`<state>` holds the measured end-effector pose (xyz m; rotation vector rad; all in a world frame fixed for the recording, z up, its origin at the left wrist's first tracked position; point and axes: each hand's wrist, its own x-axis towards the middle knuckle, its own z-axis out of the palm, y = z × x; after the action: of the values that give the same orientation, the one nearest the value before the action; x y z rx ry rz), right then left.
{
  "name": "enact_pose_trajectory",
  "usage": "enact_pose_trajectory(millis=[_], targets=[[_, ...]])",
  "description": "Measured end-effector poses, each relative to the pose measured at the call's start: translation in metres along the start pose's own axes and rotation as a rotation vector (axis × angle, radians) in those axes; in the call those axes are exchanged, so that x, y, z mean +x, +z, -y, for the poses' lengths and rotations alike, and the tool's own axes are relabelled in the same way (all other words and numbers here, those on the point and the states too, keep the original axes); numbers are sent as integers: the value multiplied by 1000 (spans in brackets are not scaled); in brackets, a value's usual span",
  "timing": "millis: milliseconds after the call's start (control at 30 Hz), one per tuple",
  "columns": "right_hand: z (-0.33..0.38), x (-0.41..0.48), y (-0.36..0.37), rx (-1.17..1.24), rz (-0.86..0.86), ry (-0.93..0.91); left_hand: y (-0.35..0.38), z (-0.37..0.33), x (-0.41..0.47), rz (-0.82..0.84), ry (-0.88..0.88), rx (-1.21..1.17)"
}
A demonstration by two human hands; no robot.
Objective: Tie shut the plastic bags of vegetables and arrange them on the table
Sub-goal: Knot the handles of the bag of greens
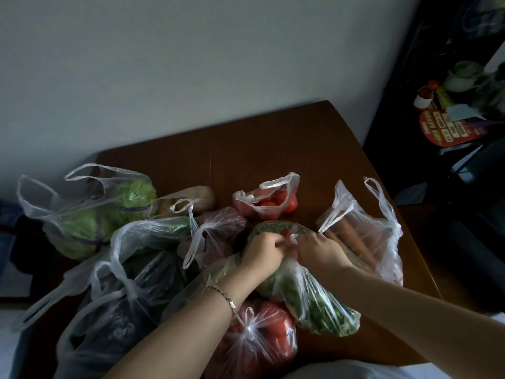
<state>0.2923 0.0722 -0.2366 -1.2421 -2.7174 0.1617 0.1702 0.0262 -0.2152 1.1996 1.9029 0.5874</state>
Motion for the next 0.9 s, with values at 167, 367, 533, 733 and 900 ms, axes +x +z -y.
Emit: enact_pose_trajectory(millis=[167, 367, 533, 733, 900], targets=[[5, 8, -11, -87, 75, -15, -3, -2, 1, -28, -25, -26], [-9, 8, -35, -81, 140, -368, -2, 0, 1, -3, -45, -44], [-18, -13, -20, 129, 98, -450, 4, 3, 16, -101, -31, 69], [-13, -30, -13, 351, 389, -234, 15, 13, 21, -48, -161, 184], [-17, -24, -49, 342, 457, -60, -7, -2, 13, -44, -136, 303]])
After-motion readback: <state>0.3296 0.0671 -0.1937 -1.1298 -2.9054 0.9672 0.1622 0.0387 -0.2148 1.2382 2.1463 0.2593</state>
